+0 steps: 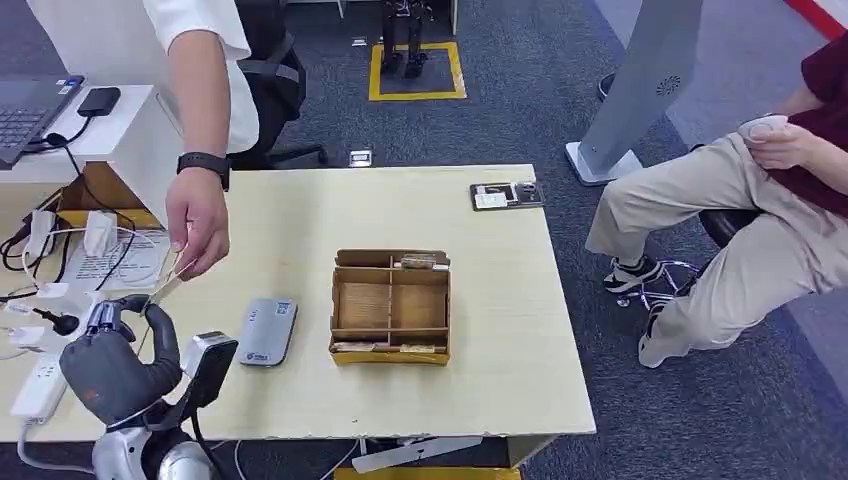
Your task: Pass the card to the sensor for recognition and then transmit it.
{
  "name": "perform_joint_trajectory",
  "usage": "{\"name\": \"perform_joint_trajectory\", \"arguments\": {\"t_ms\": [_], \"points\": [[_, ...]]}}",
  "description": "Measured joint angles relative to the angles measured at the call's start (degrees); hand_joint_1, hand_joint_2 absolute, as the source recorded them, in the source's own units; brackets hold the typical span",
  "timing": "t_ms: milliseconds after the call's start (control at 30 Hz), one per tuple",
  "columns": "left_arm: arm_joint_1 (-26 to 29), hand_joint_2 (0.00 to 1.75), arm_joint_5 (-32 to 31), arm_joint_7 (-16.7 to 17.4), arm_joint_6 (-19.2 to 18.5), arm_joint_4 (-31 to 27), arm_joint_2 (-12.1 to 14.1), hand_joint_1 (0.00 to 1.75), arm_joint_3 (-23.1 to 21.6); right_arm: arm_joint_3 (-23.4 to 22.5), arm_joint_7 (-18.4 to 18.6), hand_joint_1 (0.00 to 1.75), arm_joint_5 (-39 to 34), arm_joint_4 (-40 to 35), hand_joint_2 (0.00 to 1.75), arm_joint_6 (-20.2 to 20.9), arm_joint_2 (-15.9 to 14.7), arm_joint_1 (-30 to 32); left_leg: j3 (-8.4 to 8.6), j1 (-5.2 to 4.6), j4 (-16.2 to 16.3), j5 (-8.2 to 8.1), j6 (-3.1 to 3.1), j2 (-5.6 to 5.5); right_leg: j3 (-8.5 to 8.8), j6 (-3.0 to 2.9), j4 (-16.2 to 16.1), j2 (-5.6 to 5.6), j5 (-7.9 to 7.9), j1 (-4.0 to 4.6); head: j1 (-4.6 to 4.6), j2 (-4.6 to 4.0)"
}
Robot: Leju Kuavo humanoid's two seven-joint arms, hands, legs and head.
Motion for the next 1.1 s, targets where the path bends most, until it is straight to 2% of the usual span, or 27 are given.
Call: {"name": "perform_joint_trajectory", "arguments": {"t_ms": [200, 233, 267, 567, 733, 900, 967, 1100], "points": [[-3.66, 1.75, 1.18, -0.11, 0.0, 3.52, 0.15, 1.75, 0.02, 0.0, -0.18, 0.0, 0.31, 0.22, 1.75, 0.0, 0.0, -0.29, 0.01, -0.01, 0.0, 0.0, 0.0, 0.03, 0.01, -0.01, 0.0, 0.03, 0.02, -0.01, 0.02, 0.0], [-4.25, 1.75, 1.31, -0.11, 0.0, 4.15, 0.15, 1.38, 0.02, 0.0, -0.2, 0.0, 0.31, 0.24, 1.75, 0.0, 0.0, -0.31, 0.01, -0.01, 0.01, 0.0, 0.0, 0.03, -0.01, -0.01, 0.0, 0.04, 0.02, -0.01, 0.02, 0.0], [-4.8, 1.75, 1.35, -0.11, 0.0, 4.61, 0.17, 0.0, 0.02, 0.0, -0.22, 0.0, 0.37, 0.28, 1.75, 0.0, 0.0, -0.34, 0.0, -0.01, 0.01, 0.0, 0.0, 0.03, -0.01, -0.01, 0.0, 0.04, 0.02, -0.01, 0.02, 0.02], [-5.65, 1.75, 2.21, -1.05, 0.0, 5.68, 0.22, 0.0, 0.02, 0.0, -0.5, 0.0, 0.74, 0.57, 1.75, 0.0, -0.02, -0.44, 0.0, 0.0, 0.01, -0.01, 0.0, 0.03, -0.03, -0.01, 0.0, 0.04, 0.01, 0.0, 0.02, 0.0], [-5.59, 1.75, 1.62, -2.8, 0.0, 5.35, 0.22, 0.0, 0.0, 0.0, -0.61, 0.0, 0.09, 0.7, 1.75, 0.0, -0.02, -0.43, 0.0, 0.0, 0.0, -0.01, 0.0, 0.03, -0.01, -0.01, 0.0, 0.04, 0.01, 0.0, 0.02, 0.0], [-5.47, 1.75, 3.56, -5.29, 0.0, 3.91, 0.22, 0.0, 0.0, 0.0, -0.68, 0.0, -0.79, 0.74, 1.75, 0.0, -0.02, -0.43, 0.0, 0.0, 0.01, -0.01, 0.0, 0.02, 0.0, -0.01, 0.0, 0.03, 0.01, 0.0, 0.0, 0.0], [-5.36, 1.75, 6.89, -7.61, 0.0, 3.25, 0.2, 0.0, 0.0, 0.0, -0.68, 0.0, -1.36, 0.74, 1.75, 0.0, -0.02, -0.42, -0.01, 0.0, 0.01, -0.01, 0.0, 0.02, 0.01, -0.01, 0.0, 0.03, 0.01, 0.0, 0.02, 0.0], [-5.05, 1.75, 16.77, -14.52, 0.0, 2.51, 0.13, 0.0, -0.46, 0.0, -0.7, 0.0, -3.26, 0.72, 1.75, 0.0, -0.02, -0.4, -0.03, 0.0, 0.0, -0.01, 0.0, 0.0, 0.01, 0.0, 0.0, 0.01, 0.0, 0.0, 0.02, 0.0]]}}
